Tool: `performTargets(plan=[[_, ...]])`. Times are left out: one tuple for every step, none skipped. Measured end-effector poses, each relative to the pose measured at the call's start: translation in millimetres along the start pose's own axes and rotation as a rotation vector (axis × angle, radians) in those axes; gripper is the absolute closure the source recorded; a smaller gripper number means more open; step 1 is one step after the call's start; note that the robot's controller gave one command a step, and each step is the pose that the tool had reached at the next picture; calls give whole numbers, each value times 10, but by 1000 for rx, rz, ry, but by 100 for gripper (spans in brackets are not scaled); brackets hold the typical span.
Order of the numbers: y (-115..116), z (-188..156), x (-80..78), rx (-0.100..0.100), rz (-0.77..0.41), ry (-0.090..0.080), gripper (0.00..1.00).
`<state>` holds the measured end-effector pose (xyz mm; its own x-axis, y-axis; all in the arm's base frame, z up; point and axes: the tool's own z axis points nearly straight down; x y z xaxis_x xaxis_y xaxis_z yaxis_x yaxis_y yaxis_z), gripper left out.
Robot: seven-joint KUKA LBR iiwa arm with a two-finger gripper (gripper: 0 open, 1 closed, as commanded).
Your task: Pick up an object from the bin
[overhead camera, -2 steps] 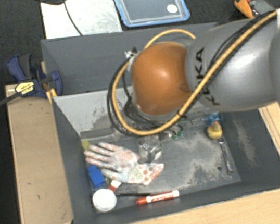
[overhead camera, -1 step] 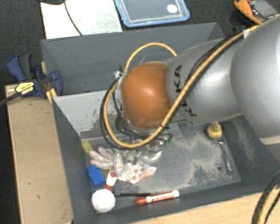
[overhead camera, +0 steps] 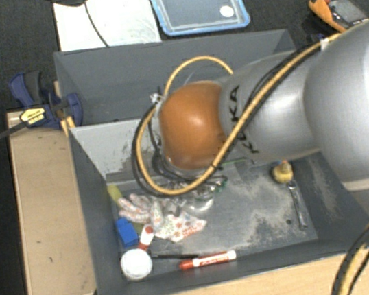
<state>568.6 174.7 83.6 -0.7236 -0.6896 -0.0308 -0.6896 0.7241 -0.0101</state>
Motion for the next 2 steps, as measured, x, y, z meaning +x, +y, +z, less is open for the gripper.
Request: performTargets(plan=[[197,53,105,2,-70,-4,100],[277,63,186,4,-97,-10,100]])
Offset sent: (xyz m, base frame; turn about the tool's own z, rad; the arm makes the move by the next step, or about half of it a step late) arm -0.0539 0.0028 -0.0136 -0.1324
